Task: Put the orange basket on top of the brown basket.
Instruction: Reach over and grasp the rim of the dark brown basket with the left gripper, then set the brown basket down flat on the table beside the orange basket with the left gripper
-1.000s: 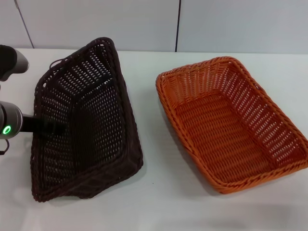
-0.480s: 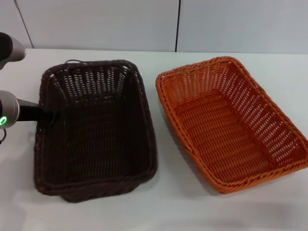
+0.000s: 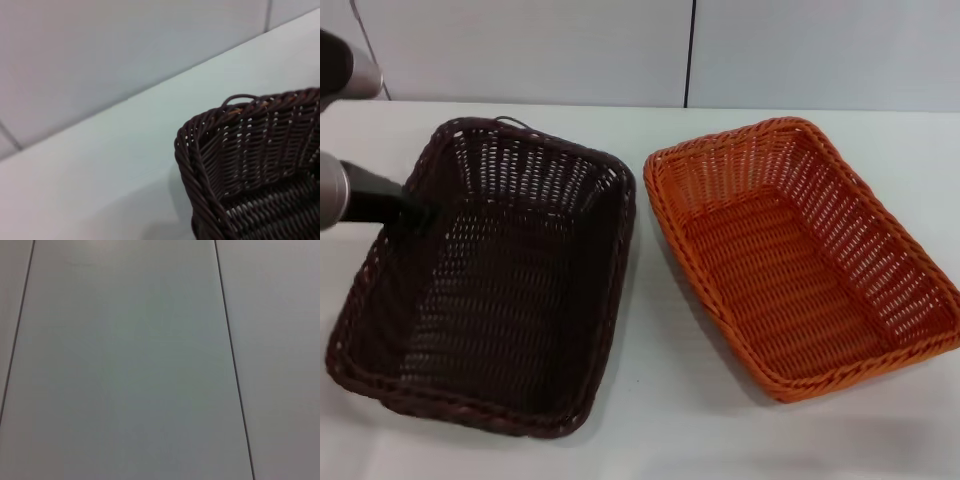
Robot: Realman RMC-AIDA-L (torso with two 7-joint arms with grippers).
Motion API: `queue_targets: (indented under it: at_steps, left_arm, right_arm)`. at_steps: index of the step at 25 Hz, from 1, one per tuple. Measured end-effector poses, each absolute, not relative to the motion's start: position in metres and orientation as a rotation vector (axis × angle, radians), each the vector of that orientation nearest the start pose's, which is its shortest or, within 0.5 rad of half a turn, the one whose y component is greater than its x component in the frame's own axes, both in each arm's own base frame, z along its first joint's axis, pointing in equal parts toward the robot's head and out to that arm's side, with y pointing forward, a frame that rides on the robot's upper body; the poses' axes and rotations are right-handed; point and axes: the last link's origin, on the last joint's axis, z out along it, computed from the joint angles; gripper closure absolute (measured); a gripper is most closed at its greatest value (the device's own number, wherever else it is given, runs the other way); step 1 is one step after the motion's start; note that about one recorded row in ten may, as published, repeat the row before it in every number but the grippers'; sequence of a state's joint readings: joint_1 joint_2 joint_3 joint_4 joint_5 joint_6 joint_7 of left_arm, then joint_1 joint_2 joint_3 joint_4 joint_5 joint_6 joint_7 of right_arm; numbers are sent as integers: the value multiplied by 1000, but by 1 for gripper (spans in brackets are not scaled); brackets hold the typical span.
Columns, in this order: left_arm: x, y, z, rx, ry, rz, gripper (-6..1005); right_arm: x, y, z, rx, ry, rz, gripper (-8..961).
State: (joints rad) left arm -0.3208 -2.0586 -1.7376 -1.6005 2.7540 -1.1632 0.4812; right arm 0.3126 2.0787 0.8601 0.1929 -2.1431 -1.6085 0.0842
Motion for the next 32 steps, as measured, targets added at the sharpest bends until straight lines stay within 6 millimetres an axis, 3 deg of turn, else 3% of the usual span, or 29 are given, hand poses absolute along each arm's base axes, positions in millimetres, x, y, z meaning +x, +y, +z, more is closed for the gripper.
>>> queue_targets:
  at_steps: [14, 26, 32]
  left_arm:
    - [-164, 379, 80, -2397, -340, 311, 782]
    - [-117, 395, 68, -2497, -82, 299, 803]
    - [-107, 399, 50, -2574, -28, 285, 802]
  right_arm:
    - [324, 269, 40, -1234, 278, 907, 125]
    - [325, 257, 40, -1206, 279, 922, 125]
    - [327, 253, 41, -1201, 279, 918, 125]
